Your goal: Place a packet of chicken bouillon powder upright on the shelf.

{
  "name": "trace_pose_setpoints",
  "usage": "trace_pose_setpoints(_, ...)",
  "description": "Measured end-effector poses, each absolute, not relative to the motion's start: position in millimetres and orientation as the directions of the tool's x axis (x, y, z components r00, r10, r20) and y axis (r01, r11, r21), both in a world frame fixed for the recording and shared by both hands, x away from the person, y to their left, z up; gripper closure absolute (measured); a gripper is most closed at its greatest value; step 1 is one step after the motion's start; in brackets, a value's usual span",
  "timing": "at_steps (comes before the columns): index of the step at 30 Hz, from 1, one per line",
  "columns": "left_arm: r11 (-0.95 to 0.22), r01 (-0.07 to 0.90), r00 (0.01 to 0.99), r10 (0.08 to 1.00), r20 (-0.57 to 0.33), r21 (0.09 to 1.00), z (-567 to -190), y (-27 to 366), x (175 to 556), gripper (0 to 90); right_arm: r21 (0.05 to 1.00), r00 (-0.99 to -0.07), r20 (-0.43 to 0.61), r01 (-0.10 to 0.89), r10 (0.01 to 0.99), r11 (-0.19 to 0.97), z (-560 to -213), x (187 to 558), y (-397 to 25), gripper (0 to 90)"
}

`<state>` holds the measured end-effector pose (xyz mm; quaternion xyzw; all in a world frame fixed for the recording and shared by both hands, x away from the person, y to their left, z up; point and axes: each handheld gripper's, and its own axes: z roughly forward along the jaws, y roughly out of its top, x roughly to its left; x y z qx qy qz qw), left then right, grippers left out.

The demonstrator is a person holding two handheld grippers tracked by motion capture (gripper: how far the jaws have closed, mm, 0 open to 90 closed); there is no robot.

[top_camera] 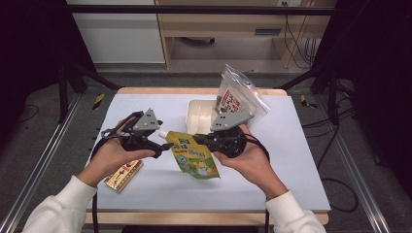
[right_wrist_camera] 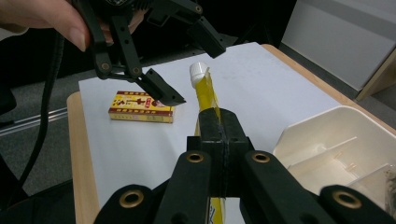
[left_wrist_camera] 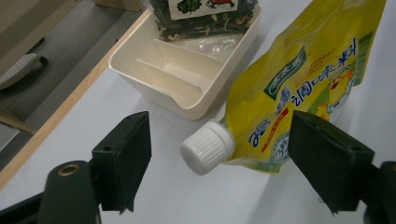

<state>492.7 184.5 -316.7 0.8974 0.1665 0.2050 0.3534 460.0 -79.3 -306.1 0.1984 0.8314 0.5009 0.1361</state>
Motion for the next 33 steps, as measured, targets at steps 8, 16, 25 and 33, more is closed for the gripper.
trace_pose_setpoints(8, -0.740, 0.132, 0.890, 0.381, 0.249, 0.659, -321, 172, 500, 24.6, 0.885, -0.895, -0.034, 0.180, 0.445, 0.429, -306, 458, -80, 90.0)
trace_pose_setpoints(16, -0.755, 0.139, 0.901, 0.364, 0.234, 0.641, -322, 165, 504, 35.7, 0.881, -0.894, -0.040, 0.179, 0.446, 0.438, -306, 458, -85, 90.0)
trace_pose_setpoints(25, -0.760, 0.128, 0.910, 0.346, 0.229, 0.637, -315, 162, 505, 52.6, 0.865, -0.879, -0.063, 0.189, 0.473, 0.465, -308, 456, -96, 90.0)
trace_pose_setpoints(33, -0.794, 0.081, 0.934, 0.272, 0.232, 0.602, -305, 147, 495, 63.3, 0.835, -0.856, -0.087, 0.216, 0.509, 0.506, -314, 453, -116, 89.9)
